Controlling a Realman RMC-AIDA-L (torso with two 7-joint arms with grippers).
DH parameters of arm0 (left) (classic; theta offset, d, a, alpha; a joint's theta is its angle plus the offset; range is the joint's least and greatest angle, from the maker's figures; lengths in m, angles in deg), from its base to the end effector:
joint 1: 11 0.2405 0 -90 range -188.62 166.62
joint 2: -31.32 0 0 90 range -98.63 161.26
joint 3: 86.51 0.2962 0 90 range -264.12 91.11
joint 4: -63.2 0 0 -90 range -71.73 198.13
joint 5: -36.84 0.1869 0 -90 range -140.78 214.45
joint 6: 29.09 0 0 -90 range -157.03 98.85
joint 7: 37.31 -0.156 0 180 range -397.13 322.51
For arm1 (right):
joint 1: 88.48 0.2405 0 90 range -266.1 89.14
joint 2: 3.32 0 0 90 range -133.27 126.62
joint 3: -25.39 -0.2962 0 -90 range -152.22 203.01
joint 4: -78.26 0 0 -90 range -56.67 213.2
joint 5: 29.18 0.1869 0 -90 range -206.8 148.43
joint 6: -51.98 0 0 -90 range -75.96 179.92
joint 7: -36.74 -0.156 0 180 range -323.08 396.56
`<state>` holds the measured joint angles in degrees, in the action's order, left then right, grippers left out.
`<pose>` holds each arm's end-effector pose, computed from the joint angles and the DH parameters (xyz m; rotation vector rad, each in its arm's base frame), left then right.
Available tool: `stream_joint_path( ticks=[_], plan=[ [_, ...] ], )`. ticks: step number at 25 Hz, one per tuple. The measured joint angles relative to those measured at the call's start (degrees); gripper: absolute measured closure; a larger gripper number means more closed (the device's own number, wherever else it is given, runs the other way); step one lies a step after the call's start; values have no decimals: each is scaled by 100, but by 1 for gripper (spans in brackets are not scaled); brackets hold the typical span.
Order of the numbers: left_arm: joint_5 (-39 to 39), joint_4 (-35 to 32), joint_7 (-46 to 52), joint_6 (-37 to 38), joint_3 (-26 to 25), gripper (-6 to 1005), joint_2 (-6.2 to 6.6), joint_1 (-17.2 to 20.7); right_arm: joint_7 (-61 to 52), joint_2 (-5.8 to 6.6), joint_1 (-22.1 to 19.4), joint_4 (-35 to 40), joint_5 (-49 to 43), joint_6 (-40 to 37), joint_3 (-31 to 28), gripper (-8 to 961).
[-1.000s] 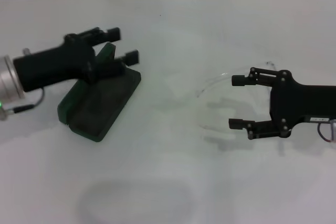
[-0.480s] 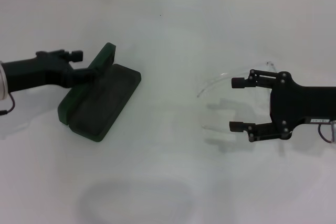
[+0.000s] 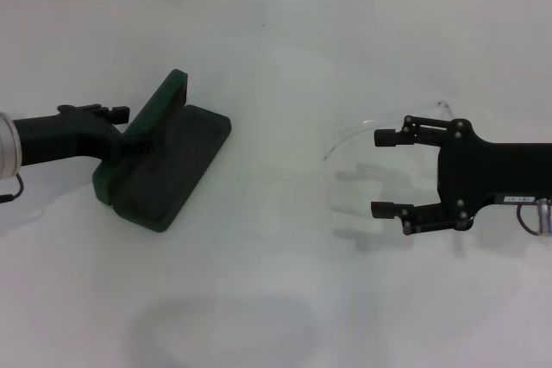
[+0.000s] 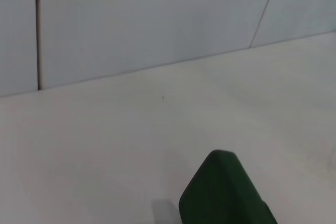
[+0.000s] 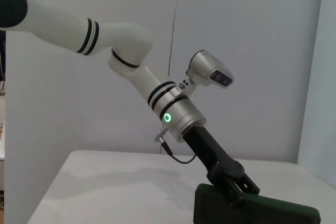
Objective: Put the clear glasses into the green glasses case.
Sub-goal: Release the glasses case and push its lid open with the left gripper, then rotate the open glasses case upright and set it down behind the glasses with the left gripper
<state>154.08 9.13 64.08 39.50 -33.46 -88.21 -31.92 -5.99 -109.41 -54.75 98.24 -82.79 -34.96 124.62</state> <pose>-0.3242 0.3426 -0.0095 -2.4068 -0.9229 -0.3203 0.2509 0.3256 -0.0263 -2.8222 -0.1332 0.8775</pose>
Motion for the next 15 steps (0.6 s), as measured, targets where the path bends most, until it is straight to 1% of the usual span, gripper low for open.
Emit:
stream_joint_path(
  ticks=[7,15],
  plan=[
    [-5,-18,4,-15,-15,314,1,-16,20,-7,2,5,-1,29,0,126],
    [84,-56,-41,-17,11,580,26,-160,21,-15,44,45,-94,-28,-1,126]
  ],
)
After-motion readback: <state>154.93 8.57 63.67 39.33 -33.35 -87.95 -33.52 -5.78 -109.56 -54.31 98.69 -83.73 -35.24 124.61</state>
